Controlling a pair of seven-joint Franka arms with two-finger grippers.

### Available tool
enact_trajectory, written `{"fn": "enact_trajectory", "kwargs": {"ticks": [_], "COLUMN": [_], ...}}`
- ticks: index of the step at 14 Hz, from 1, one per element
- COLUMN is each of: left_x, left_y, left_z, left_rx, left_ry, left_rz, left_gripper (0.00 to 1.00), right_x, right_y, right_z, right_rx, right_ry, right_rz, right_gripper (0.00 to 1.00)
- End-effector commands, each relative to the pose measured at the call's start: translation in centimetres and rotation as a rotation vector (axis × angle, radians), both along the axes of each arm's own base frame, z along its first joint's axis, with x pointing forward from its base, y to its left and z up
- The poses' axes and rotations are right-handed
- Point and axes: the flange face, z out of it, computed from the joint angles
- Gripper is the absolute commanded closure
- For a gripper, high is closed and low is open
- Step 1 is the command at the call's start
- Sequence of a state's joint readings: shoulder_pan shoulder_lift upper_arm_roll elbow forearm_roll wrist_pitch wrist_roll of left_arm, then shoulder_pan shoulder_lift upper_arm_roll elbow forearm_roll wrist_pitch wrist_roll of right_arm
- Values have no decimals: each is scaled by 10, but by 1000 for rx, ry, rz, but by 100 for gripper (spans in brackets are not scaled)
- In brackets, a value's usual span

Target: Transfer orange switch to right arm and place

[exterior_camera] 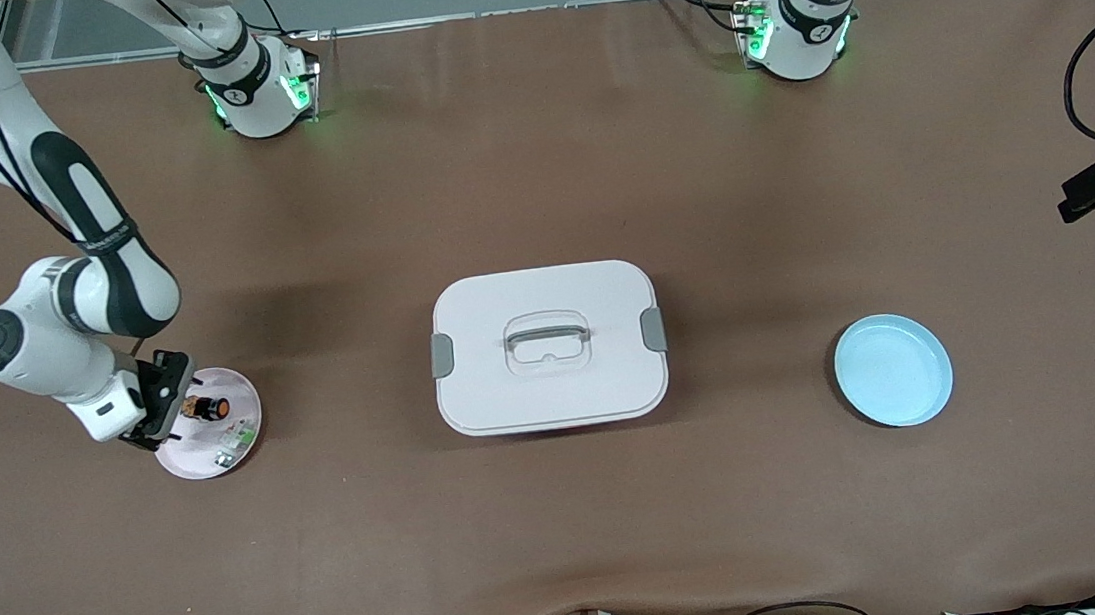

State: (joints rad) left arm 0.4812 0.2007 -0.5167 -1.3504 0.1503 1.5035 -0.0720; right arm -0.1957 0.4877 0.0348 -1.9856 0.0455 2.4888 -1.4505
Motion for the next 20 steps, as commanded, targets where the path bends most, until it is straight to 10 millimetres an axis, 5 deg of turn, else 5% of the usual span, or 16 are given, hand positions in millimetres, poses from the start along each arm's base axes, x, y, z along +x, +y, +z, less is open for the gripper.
{"fn": "enact_trajectory", "kwargs": {"ticks": [1,9,15,18,20], "left_x": [-1,0,-13,-48,-51], "left_y": [-9,-20,-24,-23,-26], "left_z": [0,-8,-12,-26,-29], "left_rx": [-5,-14,-25,-36,-37], "left_ry": [3,21,-1,-79,-81], "left_rz": [-28,4,-5,-4,-3], "left_gripper": [0,0,0,0,0], "right_x": [8,41,30,20,12], "right_y": [-11,-18,-13,12,26], "right_z": [48,192,252,288,306], "right_rx": [32,11,-17,-25,-33], "right_ry": [66,219,191,179,175], "right_rz": [-109,-524,-866,-1057,-1093], "right_gripper": [0,0,0,0,0]}}
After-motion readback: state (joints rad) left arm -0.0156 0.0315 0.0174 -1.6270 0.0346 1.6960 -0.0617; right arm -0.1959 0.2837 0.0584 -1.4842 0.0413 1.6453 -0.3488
